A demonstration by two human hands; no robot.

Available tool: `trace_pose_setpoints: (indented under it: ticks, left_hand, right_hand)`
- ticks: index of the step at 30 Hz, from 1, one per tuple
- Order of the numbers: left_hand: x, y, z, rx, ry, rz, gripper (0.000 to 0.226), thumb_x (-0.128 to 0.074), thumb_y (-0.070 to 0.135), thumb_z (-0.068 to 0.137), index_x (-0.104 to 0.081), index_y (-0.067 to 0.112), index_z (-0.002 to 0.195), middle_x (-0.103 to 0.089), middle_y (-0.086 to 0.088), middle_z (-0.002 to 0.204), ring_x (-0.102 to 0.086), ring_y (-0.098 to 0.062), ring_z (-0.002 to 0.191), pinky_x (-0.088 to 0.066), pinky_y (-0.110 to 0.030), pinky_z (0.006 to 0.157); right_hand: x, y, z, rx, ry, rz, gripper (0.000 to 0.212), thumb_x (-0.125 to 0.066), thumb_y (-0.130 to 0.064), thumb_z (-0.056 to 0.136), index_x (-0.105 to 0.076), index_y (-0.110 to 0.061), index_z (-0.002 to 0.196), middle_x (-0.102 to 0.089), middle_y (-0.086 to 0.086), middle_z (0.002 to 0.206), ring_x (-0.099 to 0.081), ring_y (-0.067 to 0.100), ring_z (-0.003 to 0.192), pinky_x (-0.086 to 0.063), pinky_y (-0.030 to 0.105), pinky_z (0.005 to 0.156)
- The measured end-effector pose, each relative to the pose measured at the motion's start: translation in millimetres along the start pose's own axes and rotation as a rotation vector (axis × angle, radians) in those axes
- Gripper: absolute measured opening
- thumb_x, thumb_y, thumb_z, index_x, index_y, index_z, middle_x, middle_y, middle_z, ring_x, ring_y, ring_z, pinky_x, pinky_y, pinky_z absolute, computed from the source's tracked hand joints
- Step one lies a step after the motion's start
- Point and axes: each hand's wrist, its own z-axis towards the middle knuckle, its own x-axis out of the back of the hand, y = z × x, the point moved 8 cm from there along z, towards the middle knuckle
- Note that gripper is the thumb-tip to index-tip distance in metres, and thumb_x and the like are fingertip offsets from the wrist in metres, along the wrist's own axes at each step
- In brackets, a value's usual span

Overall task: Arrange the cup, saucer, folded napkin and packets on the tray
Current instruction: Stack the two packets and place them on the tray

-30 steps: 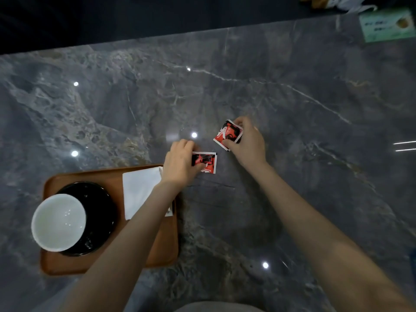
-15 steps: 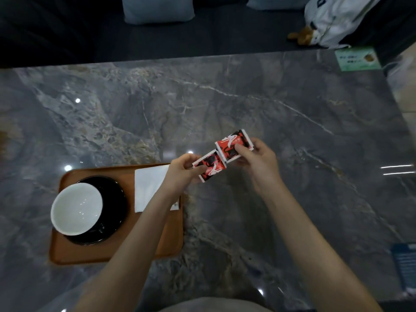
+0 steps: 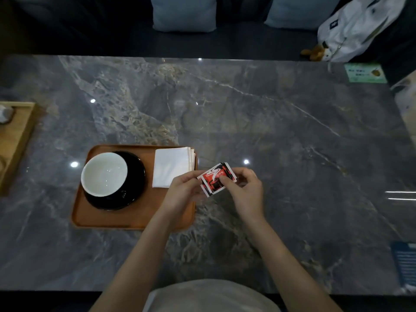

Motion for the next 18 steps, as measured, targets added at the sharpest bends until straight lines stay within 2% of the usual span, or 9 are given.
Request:
trace_pose_setpoints:
  ticks: [2,7,11,15,18]
  left_hand:
    - [4,-5,-6,0.012,0.012,-0.022,0.025,-0.043,0.004,0.088,-0.067,0.012,0.091,-0.075,0.001,0.072,-0.07,-0.014,0.07,-0.059,-0.027,0.064]
    - [14,-17,-21,-0.023,-0.005,-0.026,0.018,-0.053,0.003,0.085,-0.065,0.008,0.098,-0.076,0.006,0.071,-0.07,-0.01,0.07,-0.058,-0.021,0.062]
    - [32,-18,-33,-0.046,-0.007,0.062,0.024,-0.052,-0.002,0.085,-0.061,0.002,0.106,-0.075,0.007,0.069,-0.068,-0.005,0.066,-0.056,-0.017,0.061]
    - [58,-19,-45,-0.022,-0.028,0.204,0.025,-0.052,0.001,0.086,-0.059,0.002,0.11,-0.068,-0.012,0.093,-0.068,-0.008,0.071,-0.056,-0.016,0.062]
    - [87,-29,-42,0.015,0.08,0.286,0.025,-0.059,0.007,0.084,-0.059,0.005,0.109,-0.068,-0.016,0.101,-0.067,-0.02,0.084,-0.056,-0.02,0.061]
  right_hand:
    - [-2,4,-6,0.003,0.008,-0.041,0.016,-0.075,-0.013,0.071,-0.065,-0.018,0.082,-0.061,0.005,0.093,-0.058,0.01,0.078,-0.043,0.008,0.069]
    - [-20,20,-27,-0.087,-0.04,-0.038,0.019,-0.074,-0.015,0.072,-0.062,-0.014,0.087,-0.067,0.009,0.093,-0.062,0.019,0.084,-0.049,0.031,0.078]
    - [-37,31,-38,-0.187,-0.126,0.084,0.016,-0.066,-0.009,0.08,-0.058,-0.019,0.09,-0.066,-0.001,0.087,-0.062,0.014,0.083,-0.05,0.022,0.075]
    - [-58,36,-52,-0.259,-0.28,0.034,0.018,-0.06,-0.005,0.083,-0.065,-0.019,0.075,-0.066,-0.006,0.073,-0.063,-0.003,0.062,-0.05,0.015,0.065]
    - [-74,44,-61,-0.298,-0.274,0.019,0.009,-0.065,-0.005,0.08,-0.069,-0.013,0.077,-0.067,-0.001,0.071,-0.063,0.006,0.063,-0.051,0.02,0.064]
